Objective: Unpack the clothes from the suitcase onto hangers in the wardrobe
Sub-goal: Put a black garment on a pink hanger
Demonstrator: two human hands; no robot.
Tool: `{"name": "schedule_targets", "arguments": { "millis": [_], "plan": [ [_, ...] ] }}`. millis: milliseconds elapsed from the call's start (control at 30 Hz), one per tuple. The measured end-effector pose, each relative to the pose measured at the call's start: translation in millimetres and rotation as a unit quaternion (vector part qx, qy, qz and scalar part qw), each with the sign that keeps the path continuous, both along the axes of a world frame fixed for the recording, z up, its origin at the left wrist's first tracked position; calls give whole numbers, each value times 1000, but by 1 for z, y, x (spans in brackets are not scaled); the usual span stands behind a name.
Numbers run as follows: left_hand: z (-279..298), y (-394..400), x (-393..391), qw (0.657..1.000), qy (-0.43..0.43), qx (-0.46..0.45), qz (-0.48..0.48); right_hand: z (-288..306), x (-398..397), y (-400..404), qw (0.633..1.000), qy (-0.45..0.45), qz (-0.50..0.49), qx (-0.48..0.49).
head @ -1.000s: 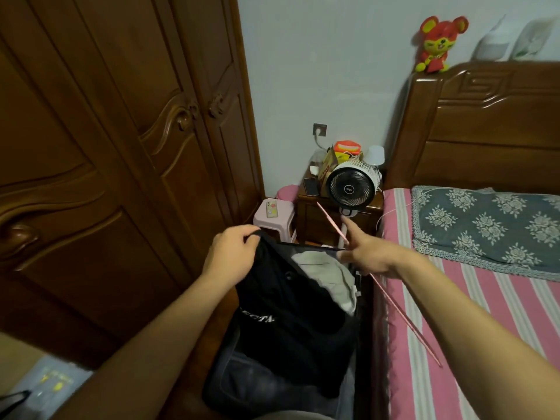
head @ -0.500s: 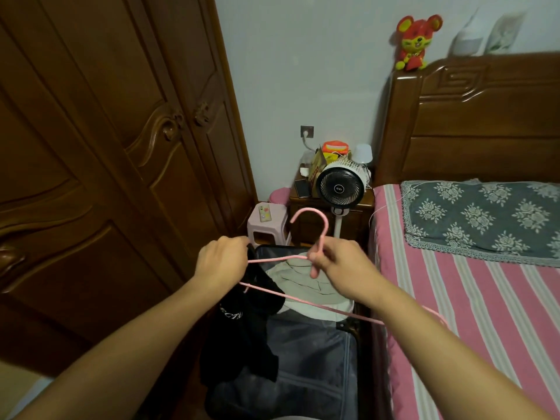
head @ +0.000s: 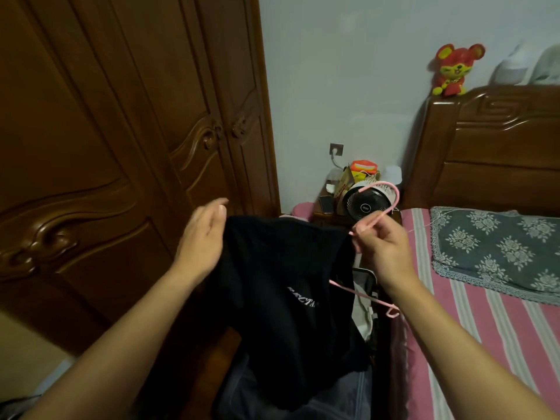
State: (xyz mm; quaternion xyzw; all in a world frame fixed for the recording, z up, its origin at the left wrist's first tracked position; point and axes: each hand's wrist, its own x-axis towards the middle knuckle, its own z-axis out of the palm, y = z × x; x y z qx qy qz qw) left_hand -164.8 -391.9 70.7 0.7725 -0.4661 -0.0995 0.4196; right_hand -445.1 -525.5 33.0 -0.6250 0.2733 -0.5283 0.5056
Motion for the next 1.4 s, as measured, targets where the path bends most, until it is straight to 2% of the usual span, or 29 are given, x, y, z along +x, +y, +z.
{"name": "schedule_targets", "arguments": {
  "millis": [67, 200, 333, 433, 500, 567, 700, 767, 833, 867, 933, 967, 1033, 1100, 1167, 1233, 1300, 1333, 1367, 1400],
  "plan": [
    [-7, 2, -6, 998, 37, -2, -45, 3, -2, -4, 1000, -11, -10, -2],
    [10, -3, -8, 997, -40, -62, -35, 1, -13, -4, 999, -34, 18, 15],
    [49, -9, 8, 995, 11, -28, -98, 2, -25, 1, 999, -41, 9, 1],
    [57, -4, 13, 990, -63, -28, -119, 6, -28, -1, 995, -88, -50, 4],
    [58, -1, 11, 986, -118, -66, -93, 8, -29, -3, 992, -118, -53, 6],
    [58, 0, 17, 986, -134, -93, -41, 10, -30, -3, 992, -118, -38, 4],
    [64, -2, 25, 986, -157, -34, 47, 18, -28, -3, 996, -82, -27, -3],
    [75, 1, 1, 983, -168, -70, 38, 24, -20, 0, 998, -65, -22, -14],
    [86, 5, -37, 955, -266, -125, -36, 31, -10, 5, 998, -41, -18, -39],
    [86, 5, -54, 926, -350, -113, -81, 36, -5, 8, 998, -22, -12, -56],
    [76, 1, -79, 858, -494, -31, -138, 47, 2, 14, 997, 0, 5, -80],
    [70, 0, -86, 837, -529, 5, -140, 54, 3, 15, 996, 1, 16, -84],
    [61, -4, -88, 821, -554, 29, -132, 64, 4, 12, 996, 20, 23, -83],
    [61, -9, -89, 831, -538, 31, -139, 73, 9, 7, 992, 72, 31, -98],
    [63, -16, -90, 856, -491, 41, -155, 79, 19, 3, 979, 152, 14, -134],
    [64, -21, -89, 880, -448, 47, -153, 78, 22, 4, 946, 226, -90, -216],
    [63, -23, -84, 900, -407, 54, -146, 62, 15, 20, 920, 157, -223, -281],
    [62, -23, -81, 909, -388, 57, -140, 43, 10, 30, 912, 121, -251, -299],
    [62, -21, -78, 915, -374, 60, -138, 17, 8, 40, 905, 140, -257, -308],
    [63, -20, -75, 920, -363, 57, -139, -13, 6, 47, 901, 211, -244, -289]
  ]
}}
